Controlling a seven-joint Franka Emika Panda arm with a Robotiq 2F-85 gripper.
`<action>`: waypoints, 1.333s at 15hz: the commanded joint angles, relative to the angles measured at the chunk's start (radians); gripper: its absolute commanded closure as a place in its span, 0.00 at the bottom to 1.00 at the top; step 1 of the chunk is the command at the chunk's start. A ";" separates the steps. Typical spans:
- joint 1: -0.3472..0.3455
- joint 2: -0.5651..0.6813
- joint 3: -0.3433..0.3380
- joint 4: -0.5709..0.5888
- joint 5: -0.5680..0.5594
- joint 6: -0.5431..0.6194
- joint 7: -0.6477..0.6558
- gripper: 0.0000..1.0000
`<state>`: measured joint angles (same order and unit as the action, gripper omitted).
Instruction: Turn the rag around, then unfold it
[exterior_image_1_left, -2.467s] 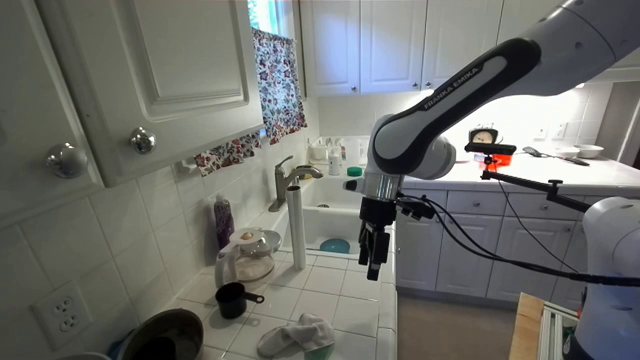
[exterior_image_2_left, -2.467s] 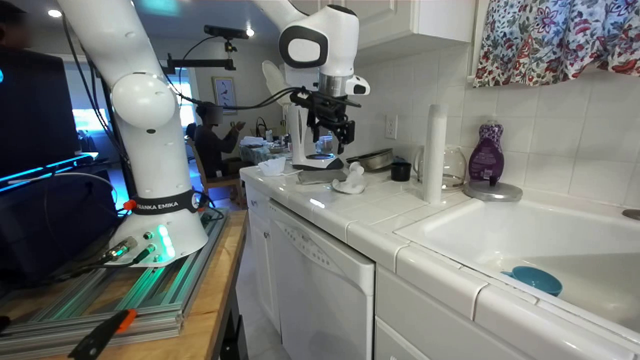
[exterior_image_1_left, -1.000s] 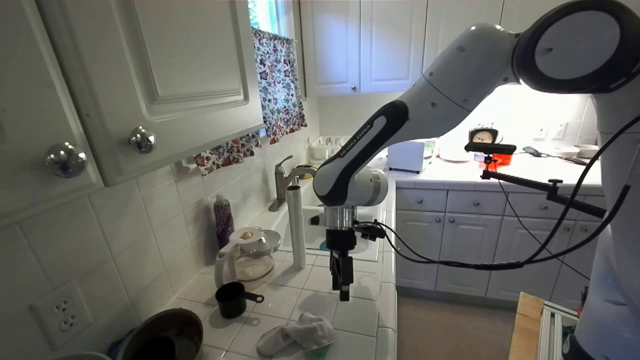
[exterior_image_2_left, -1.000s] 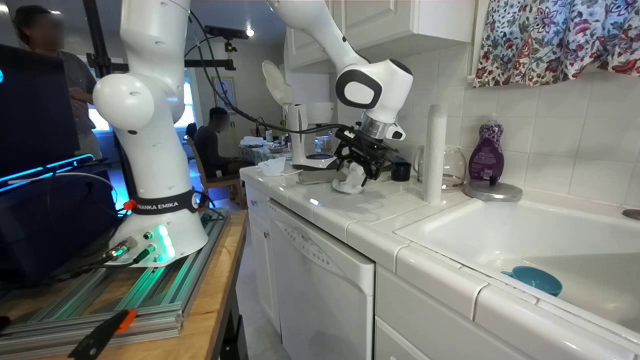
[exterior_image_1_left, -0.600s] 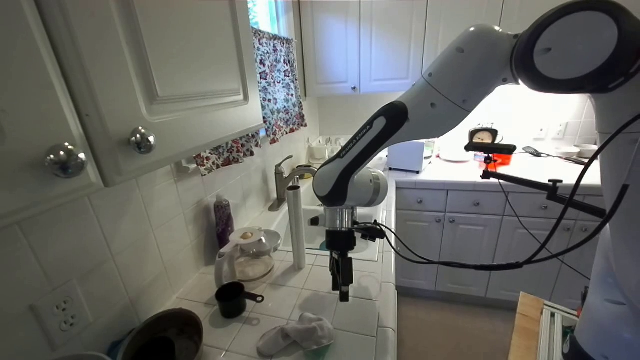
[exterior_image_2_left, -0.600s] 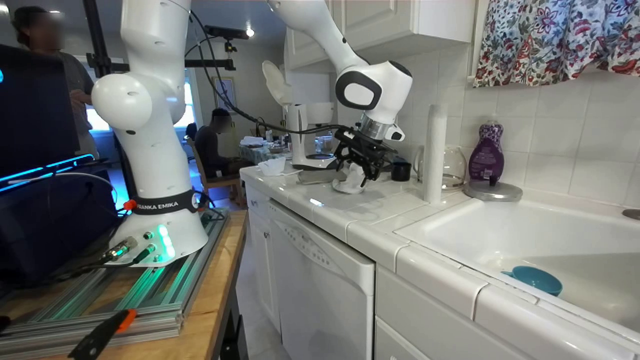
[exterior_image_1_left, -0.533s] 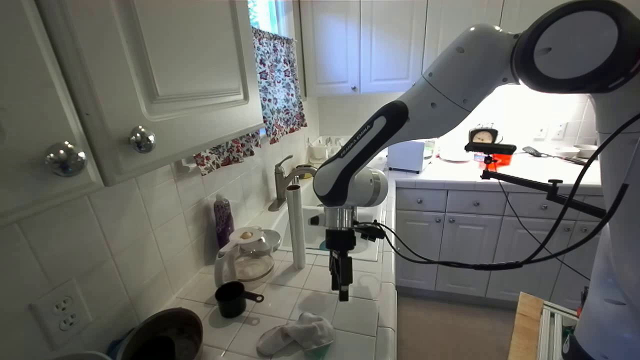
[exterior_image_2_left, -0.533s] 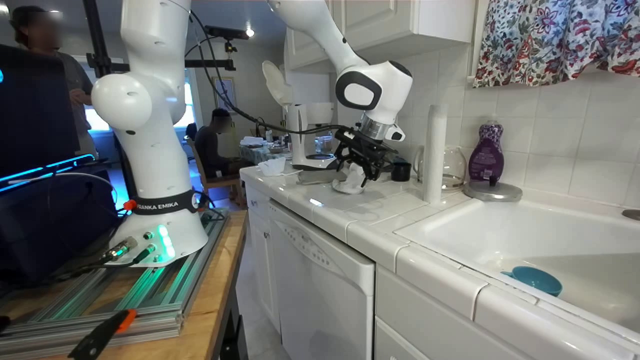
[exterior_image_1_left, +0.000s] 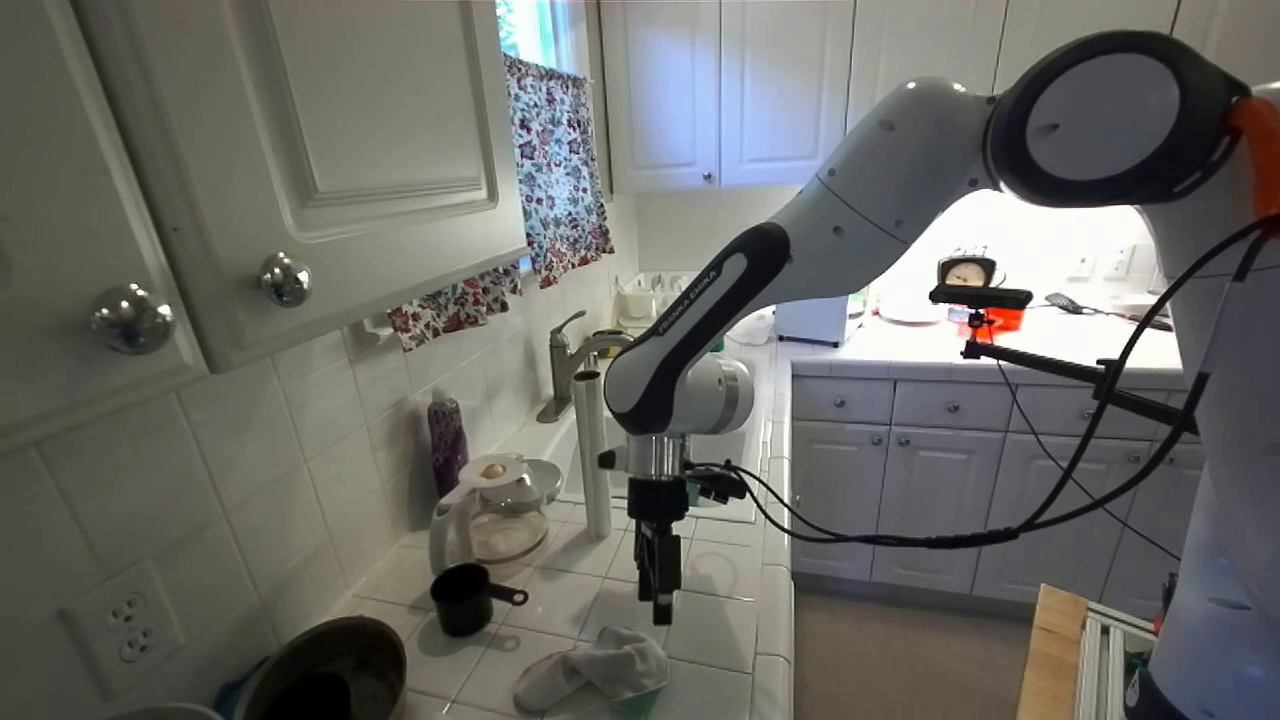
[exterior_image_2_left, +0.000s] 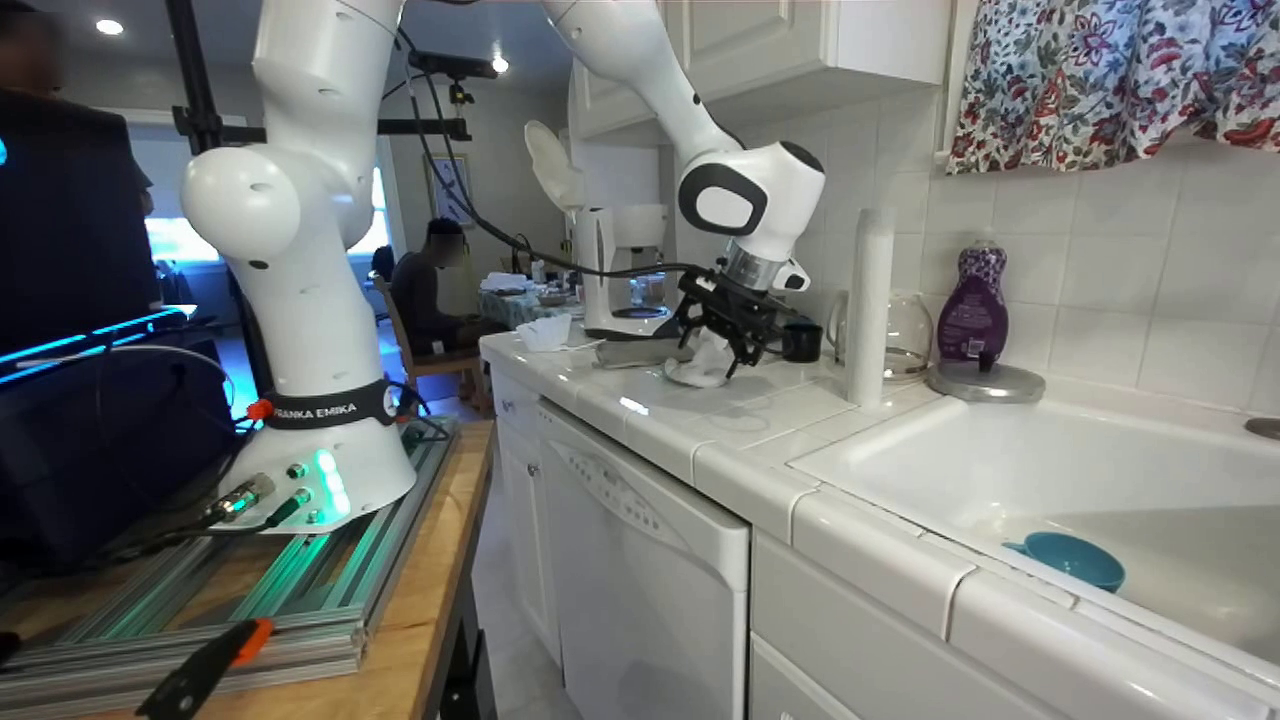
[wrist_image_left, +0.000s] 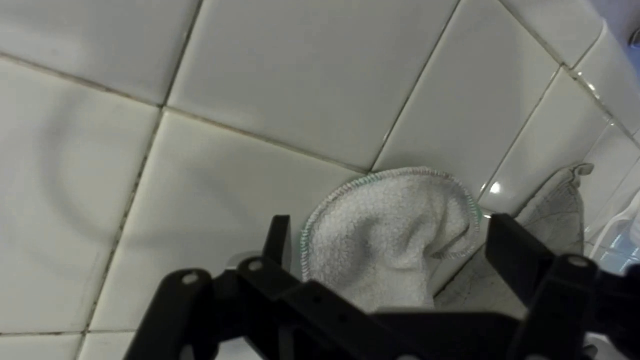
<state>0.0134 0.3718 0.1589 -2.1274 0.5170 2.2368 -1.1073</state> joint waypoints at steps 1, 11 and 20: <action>-0.018 0.079 0.037 0.079 0.015 0.016 -0.020 0.01; -0.023 0.161 0.078 0.163 0.000 0.027 -0.014 0.26; -0.055 0.133 0.087 0.130 0.014 0.068 -0.018 0.73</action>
<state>-0.0186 0.5137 0.2272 -1.9849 0.5164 2.2822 -1.1091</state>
